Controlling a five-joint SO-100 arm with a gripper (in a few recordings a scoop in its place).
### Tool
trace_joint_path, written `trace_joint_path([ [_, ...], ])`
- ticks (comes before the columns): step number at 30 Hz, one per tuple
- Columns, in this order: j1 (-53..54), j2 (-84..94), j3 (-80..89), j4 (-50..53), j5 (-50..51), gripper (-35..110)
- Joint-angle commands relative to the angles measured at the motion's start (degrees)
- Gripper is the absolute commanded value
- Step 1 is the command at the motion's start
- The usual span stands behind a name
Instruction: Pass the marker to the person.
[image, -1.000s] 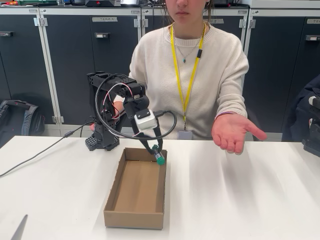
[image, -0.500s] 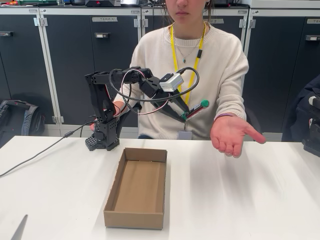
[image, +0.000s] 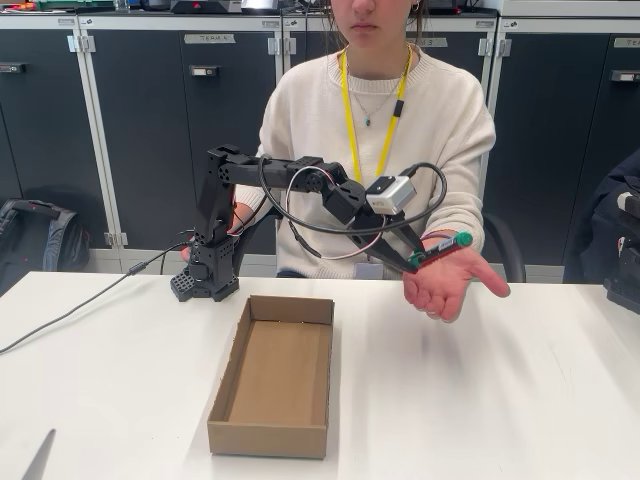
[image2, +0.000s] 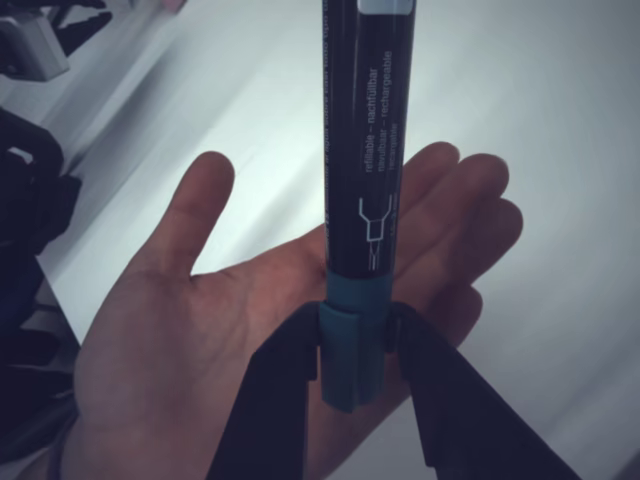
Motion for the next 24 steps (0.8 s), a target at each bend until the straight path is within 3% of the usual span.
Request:
trace_joint_path([
  [1, -0.5, -1.2, -4.6, -4.0, 0.4, -5],
  [12, -5.5, -0.6, -1.9, -10.5, -0.4, -5],
  [24, -3.0, 4.5, 5.4, -15.2, -6.6, -5],
])
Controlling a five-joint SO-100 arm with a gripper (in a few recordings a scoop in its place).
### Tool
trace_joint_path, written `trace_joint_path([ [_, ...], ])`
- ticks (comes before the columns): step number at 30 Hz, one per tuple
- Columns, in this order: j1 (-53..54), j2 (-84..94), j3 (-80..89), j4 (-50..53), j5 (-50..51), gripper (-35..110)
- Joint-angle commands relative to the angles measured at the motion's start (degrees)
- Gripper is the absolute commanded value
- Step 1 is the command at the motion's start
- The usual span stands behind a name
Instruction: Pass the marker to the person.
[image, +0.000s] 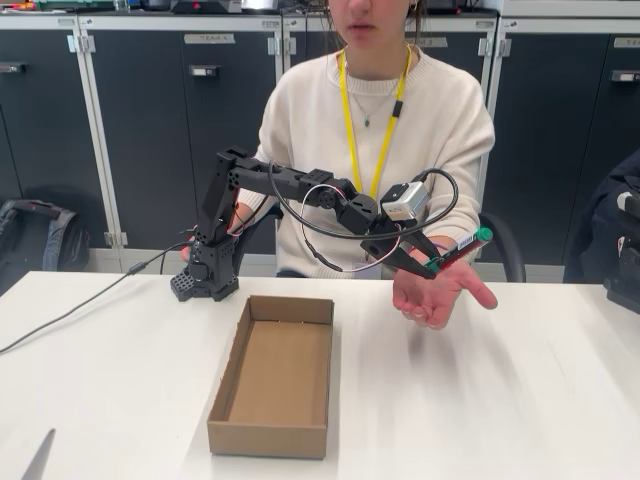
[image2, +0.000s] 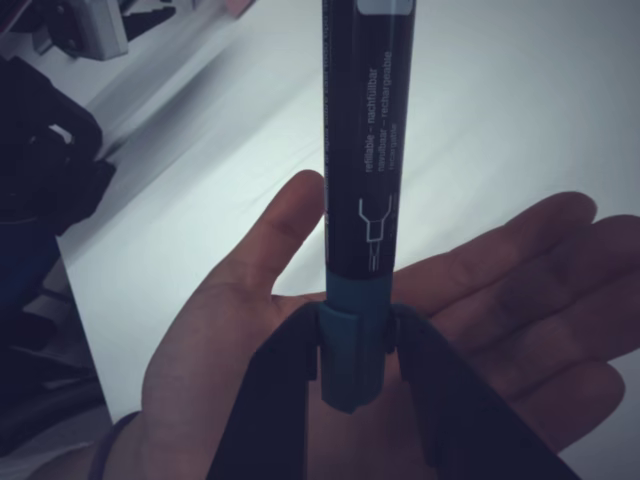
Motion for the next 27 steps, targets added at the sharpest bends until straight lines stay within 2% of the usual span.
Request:
trace_joint_path([
  [1, 0.3, 7.5, 1.3, -2.3, -2.1, -5],
  [12, -1.7, 16.8, 10.8, 0.1, -3.0, -5],
  [22, -3.3, 22.2, 10.5, 19.2, 2.3, -5],
  [27, -4.4, 23.4, 12.5, 20.3, 5.5, -5],
])
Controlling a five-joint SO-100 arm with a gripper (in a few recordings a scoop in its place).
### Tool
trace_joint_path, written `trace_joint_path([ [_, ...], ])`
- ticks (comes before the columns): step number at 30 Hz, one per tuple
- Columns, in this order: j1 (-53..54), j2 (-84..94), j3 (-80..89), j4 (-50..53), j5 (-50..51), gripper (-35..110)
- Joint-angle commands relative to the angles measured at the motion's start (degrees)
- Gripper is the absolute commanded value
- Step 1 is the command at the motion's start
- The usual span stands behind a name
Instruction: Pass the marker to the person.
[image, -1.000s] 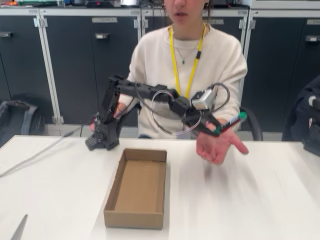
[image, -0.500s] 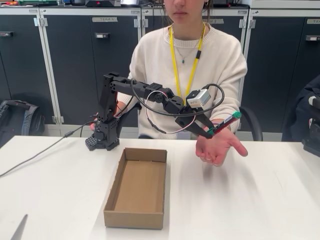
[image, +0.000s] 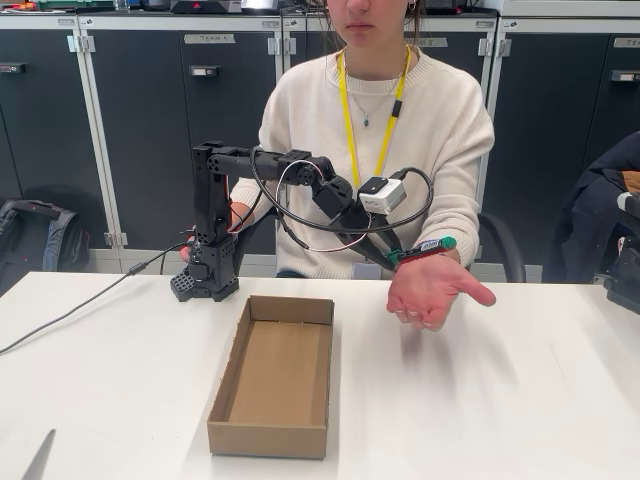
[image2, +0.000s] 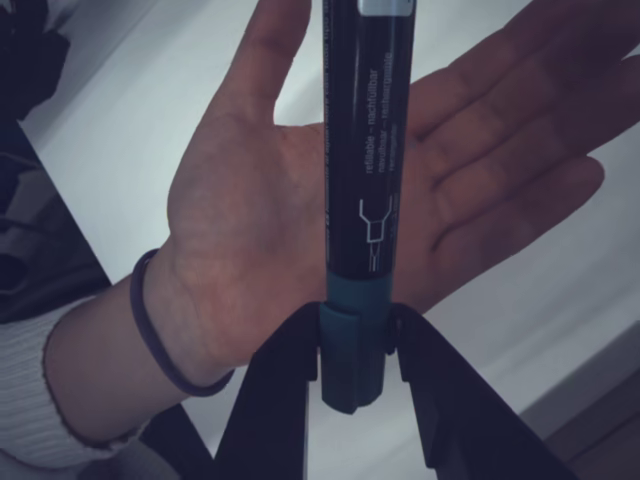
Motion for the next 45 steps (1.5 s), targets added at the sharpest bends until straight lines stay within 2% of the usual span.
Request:
trace_joint_path([
  [1, -0.4, 5.3, 0.2, 0.2, 1.3, -5],
  [19, 0.8, 5.9, 2.6, -2.8, 3.0, -4],
  [23, 1.1, 6.3, 3.4, -3.2, 3.7, 15],
  [30, 1.1, 7.1, 4.4, -5.6, 5.0, 21],
  [45, 1.2, 8.3, 6.0, -7.9, 3.6, 20],
])
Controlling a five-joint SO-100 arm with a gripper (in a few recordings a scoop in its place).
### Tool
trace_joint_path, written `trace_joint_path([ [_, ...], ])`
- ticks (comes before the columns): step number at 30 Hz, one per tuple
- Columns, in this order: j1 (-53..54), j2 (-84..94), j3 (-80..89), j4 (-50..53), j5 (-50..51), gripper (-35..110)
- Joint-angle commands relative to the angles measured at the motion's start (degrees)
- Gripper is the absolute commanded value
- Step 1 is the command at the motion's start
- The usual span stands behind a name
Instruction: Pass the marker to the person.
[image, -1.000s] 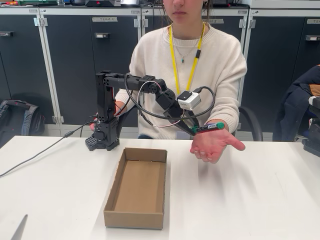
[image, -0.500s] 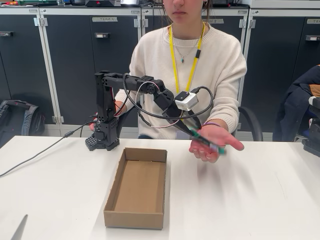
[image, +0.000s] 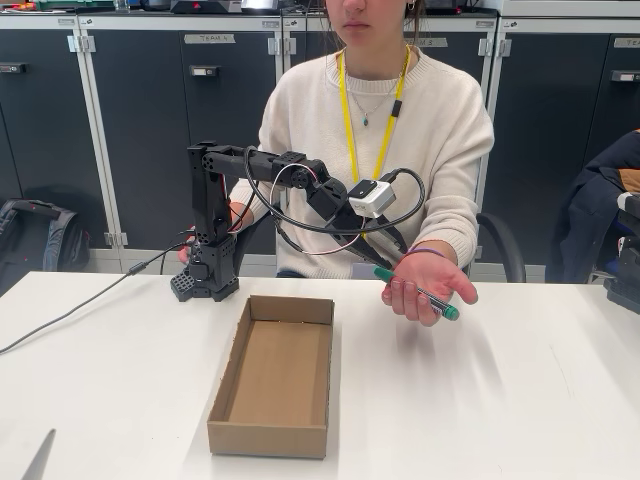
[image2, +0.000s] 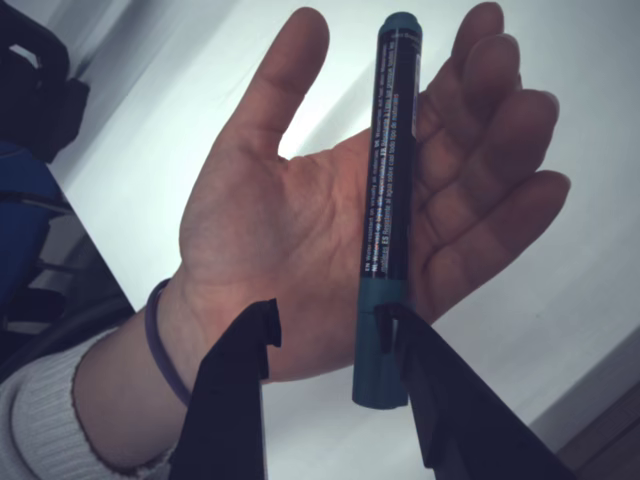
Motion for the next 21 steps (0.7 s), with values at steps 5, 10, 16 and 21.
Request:
trace_joint_path([
  [5, 0.4, 4.9, -0.2, -1.8, -0.7, 18],
  [10, 0.6, 5.1, 0.2, -2.1, -0.9, 17],
  [16, 0.7, 5.6, 0.4, -2.2, -1.1, 17],
  [21, 1.1, 5.7, 1.0, -2.9, -1.7, 17],
])
